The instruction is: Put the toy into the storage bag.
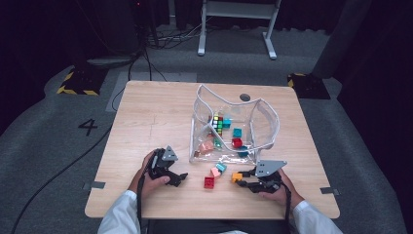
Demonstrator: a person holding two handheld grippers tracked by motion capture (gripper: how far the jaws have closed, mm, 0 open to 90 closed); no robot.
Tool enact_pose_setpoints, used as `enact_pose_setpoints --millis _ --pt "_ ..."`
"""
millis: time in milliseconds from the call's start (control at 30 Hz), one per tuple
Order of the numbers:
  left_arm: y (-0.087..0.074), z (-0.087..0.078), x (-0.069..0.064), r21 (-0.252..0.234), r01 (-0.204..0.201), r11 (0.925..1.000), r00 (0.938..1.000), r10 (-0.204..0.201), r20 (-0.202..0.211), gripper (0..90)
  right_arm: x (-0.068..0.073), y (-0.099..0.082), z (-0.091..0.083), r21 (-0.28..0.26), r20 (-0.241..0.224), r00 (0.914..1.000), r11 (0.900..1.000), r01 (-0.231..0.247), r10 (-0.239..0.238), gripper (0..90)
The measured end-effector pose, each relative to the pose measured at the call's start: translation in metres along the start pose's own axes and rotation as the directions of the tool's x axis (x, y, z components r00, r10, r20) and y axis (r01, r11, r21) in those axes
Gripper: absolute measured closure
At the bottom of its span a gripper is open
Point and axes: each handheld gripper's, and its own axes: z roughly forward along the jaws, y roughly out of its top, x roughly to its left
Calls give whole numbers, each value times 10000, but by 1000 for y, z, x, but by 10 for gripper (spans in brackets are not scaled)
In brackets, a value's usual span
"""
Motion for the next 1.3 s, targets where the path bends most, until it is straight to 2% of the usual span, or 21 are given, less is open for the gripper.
enact_pose_setpoints --millis 33,67,167,233,333,367,433,500,567,633,733,767,833,900,967,1000,1100,1267,1300 --pt "0 -1 0 34 -39 10000 9999 39 -143 41 -3 -2 -3 -30 100 9999 10000 40 -40 661" --pt "0 -1 -1 101 91 9999 9999 -89 -134 41 -5 -4 -7 -27 210 9998 10000 8 -7 661" --pt "0 0 0 11 -18 10000 10000 18 -49 41 -11 -12 -22 44 526 9986 9999 -105 103 662" --pt "0 -1 0 77 45 10000 9999 -44 -145 41 -16 -18 -33 43 836 9962 9997 -230 226 662" --pt "0 -1 0 20 -56 10000 9999 56 -135 41 -25 -28 -49 -104 1310 9882 9968 -788 795 664" --pt "0 -1 0 35 3 10000 10000 -3 -72 41 -29 -30 -55 -105 1480 9858 9968 -788 795 665" --pt "0 -1 0 99 74 9999 9999 -73 -121 41 -40 -35 -66 -198 1877 9757 9936 -1113 1131 665" --pt "0 -1 -1 105 94 9999 9999 -93 -131 41 -50 -36 -74 -162 2339 9660 9939 -1090 1098 666" --pt "0 0 1 -16 -125 9999 9999 125 -109 41 -62 -36 -82 -173 2750 9535 9922 -1237 1237 667" --pt "0 -1 0 110 69 9999 9999 -68 -132 40 -75 -37 -88 -61 3150 9399 9906 -1369 1319 668" --pt "0 0 0 46 2 10000 10000 -2 -58 40 -97 -39 -99 -468 3330 9226 9807 -1900 1946 668" --pt "0 0 0 17 -14 10000 10000 14 -52 40 -103 -38 -102 -514 3599 9107 9789 -1977 2028 669" --pt "0 0 0 40 -17 10000 10000 17 -72 40 -116 -37 -110 -801 3648 9000 9710 -2251 2387 669" --pt "0 -1 0 53 -7 10000 10000 8 -75 40 -126 -33 -116 -933 3895 8830 9649 -2453 2621 669" --pt "0 0 0 48 -14 10000 10000 15 -58 40 -136 -27 -120 -1018 3943 8773 9617 -2544 2738 669" --pt "0 0 0 31 -19 10000 10000 19 -33 40 -141 -23 -122 -915 4065 8709 9607 -2619 2762 669" --pt "0 -1 0 80 47 10000 9999 -46 -107 41 -150 -12 -125 -832 4267 8636 9625 -2583 2686 670" --pt "0 0 0 44 15 10000 10000 -14 -47 40 -163 6 -133 -832 4390 8573 9622 -2593 2690 670" --pt "0 0 0 30 0 10000 10000 0 -36 40 -165 9 -134 -775 4466 8570 9654 -2491 2570 670"
